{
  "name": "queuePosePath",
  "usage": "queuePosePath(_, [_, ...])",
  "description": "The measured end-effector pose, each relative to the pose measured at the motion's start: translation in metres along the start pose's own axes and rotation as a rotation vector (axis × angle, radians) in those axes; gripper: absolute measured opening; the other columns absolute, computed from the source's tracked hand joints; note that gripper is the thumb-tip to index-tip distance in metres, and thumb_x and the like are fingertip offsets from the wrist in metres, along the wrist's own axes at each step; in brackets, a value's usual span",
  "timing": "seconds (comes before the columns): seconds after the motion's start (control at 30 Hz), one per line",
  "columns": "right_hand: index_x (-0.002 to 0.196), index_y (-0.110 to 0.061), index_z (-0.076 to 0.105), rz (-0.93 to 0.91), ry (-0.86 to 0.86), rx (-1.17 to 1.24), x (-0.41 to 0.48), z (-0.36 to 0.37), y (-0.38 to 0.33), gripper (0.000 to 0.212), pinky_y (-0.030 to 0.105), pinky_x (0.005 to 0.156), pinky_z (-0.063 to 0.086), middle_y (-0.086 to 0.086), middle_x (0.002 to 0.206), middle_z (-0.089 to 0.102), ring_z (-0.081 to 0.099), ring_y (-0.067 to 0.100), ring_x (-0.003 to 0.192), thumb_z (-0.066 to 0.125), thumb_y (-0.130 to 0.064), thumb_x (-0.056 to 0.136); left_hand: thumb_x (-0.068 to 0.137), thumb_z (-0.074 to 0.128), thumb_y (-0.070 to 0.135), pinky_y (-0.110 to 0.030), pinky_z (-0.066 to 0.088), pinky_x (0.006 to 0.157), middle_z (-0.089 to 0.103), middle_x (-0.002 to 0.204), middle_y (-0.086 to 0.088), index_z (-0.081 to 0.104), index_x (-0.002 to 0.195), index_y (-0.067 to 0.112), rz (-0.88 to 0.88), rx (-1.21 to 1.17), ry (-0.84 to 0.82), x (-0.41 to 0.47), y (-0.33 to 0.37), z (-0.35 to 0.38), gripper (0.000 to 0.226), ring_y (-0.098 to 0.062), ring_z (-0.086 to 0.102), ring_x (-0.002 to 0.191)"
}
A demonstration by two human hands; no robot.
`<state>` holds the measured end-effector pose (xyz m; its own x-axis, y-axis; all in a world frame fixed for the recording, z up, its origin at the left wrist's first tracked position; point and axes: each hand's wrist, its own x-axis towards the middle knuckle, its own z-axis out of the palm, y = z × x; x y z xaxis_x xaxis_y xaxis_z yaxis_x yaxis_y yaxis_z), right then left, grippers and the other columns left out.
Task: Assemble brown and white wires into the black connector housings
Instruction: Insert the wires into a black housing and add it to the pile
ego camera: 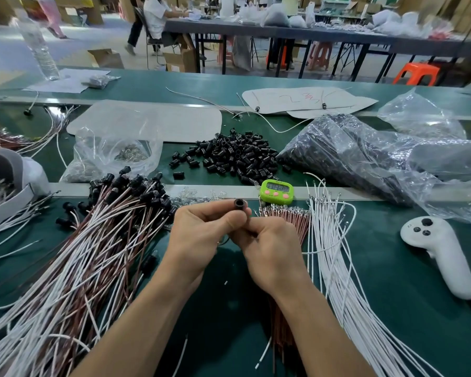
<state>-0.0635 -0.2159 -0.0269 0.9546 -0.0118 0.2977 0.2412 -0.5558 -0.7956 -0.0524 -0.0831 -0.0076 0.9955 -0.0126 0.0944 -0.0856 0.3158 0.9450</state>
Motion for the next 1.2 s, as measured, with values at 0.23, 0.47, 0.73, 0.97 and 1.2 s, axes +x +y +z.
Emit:
queuePosePath(0.23, [0.081, -0.018, 0.078, 0.079, -0.14, -0.007, 0.006, 0.003, -0.004, 0.024, 0.03, 0.055, 0.039, 0.005, 0.061, 0.062, 0.044, 0.008, 0.053, 0.071, -0.037, 0.094, 0.064, 0.076, 0.019, -0.021, 0.056, 0.072, 0.074, 0.076, -0.007, 0.082, 0.075, 0.014, -0.081, -0.155, 0.12, 0.003, 0.003, -0.002, 0.013, -0.012, 0.068, 0.074])
queuePosePath(0.47, [0.09, -0.027, 0.082, 0.15, -0.068, -0.267, 0.035, -0.011, -0.017, 0.013, 0.03, 0.082, 0.058, -0.009, 0.081, 0.077, 0.07, 0.01, 0.079, 0.071, -0.019, 0.091, 0.076, 0.075, 0.024, -0.026, 0.06, 0.067, 0.072, 0.07, -0.004, 0.082, 0.074, 0.018, -0.068, -0.111, 0.314, 0.018, 0.012, -0.027, 0.01, -0.016, 0.069, 0.07])
queuePosePath(0.73, [0.109, -0.021, 0.076, 0.176, -0.302, -0.579, 0.055, 0.018, -0.03, 0.02, 0.036, 0.089, 0.058, 0.009, 0.105, 0.074, 0.07, 0.03, 0.102, 0.076, -0.021, 0.089, 0.092, 0.07, 0.007, -0.019, 0.054, 0.055, 0.068, 0.061, -0.001, 0.083, 0.077, 0.02, -0.042, -0.009, 0.29, 0.021, 0.009, -0.034, 0.024, -0.009, 0.059, 0.052])
queuePosePath(0.97, [0.105, -0.018, 0.066, 0.158, -0.254, -0.678, 0.04, 0.023, -0.026, 0.017, 0.035, 0.075, 0.049, 0.011, 0.105, 0.072, 0.068, 0.035, 0.101, 0.07, -0.029, 0.092, 0.083, 0.075, -0.003, -0.015, 0.047, 0.056, 0.074, 0.069, -0.002, 0.079, 0.086, 0.013, -0.086, 0.035, 0.191, 0.023, 0.0, -0.031, 0.017, -0.006, 0.055, 0.055])
queuePosePath(1.2, [0.091, -0.024, 0.07, 0.211, -0.149, -0.456, 0.025, 0.003, -0.02, 0.012, 0.032, 0.077, 0.049, 0.002, 0.091, 0.074, 0.066, 0.025, 0.088, 0.064, -0.014, 0.093, 0.079, 0.069, -0.016, -0.017, 0.056, 0.075, 0.077, 0.083, -0.003, 0.082, 0.083, 0.014, -0.097, 0.022, -0.033, 0.019, -0.004, -0.028, 0.033, -0.009, 0.071, 0.078])
